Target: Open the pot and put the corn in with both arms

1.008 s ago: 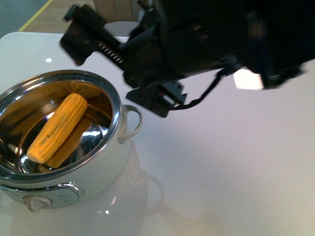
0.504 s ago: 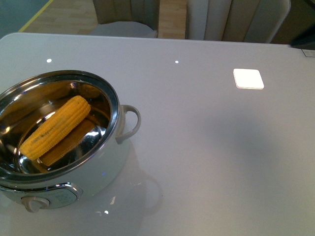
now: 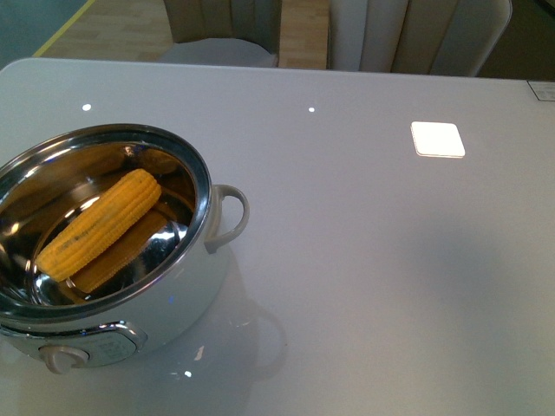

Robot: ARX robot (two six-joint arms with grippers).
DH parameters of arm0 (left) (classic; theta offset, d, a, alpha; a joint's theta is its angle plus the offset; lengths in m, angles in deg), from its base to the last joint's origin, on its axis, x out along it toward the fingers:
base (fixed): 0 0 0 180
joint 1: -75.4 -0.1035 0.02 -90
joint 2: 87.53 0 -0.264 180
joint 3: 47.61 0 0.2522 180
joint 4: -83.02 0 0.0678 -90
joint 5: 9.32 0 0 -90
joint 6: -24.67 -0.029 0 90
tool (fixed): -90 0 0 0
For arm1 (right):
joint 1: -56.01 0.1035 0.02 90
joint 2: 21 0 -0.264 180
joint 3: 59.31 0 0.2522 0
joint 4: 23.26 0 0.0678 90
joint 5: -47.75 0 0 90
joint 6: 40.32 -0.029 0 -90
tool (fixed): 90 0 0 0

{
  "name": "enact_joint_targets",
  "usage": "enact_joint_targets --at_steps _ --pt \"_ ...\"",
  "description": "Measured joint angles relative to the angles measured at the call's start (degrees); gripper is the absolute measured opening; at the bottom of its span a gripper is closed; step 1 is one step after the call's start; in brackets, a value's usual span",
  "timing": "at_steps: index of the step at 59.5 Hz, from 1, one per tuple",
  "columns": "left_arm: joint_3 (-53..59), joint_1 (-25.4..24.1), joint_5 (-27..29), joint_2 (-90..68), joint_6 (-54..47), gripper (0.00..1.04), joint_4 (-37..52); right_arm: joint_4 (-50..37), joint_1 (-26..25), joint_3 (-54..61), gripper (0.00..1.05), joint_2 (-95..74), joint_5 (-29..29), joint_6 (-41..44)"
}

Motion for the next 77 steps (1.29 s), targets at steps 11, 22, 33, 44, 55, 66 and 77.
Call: enact_joint_targets --at_steps 11,22,33,44,55,66,77 --pt "0.0 0.0 0.0 0.0 0.0 0.98 0.0 3.0 -1.0 3.6 0.02 6.2 0.4 1.1" --pt "0.0 0.0 0.0 0.0 0.0 0.98 0.0 7.4 -1.0 6.7 0.02 13.6 0.4 1.2" --pt "0.0 0.0 0.0 0.0 0.0 0.98 0.0 9.4 -1.0 9.2 0.02 18.4 0.4 1.2" --pt "0.0 0.0 0.0 0.0 0.0 0.98 0.0 15.9 -1.0 9.2 0.02 25.7 0.4 1.2" --pt "0.0 0.0 0.0 0.0 0.0 0.98 0.0 23.0 -1.0 9.2 0.02 33.3 0.4 1.2" --pt "0.0 0.0 0.0 0.0 0.0 0.98 0.0 28.3 -1.0 9.2 0.02 38.8 0.4 1.2" --pt "0.0 0.0 0.0 0.0 0.0 0.98 0.0 32.1 -1.0 9.2 0.02 42.6 0.4 1.2"
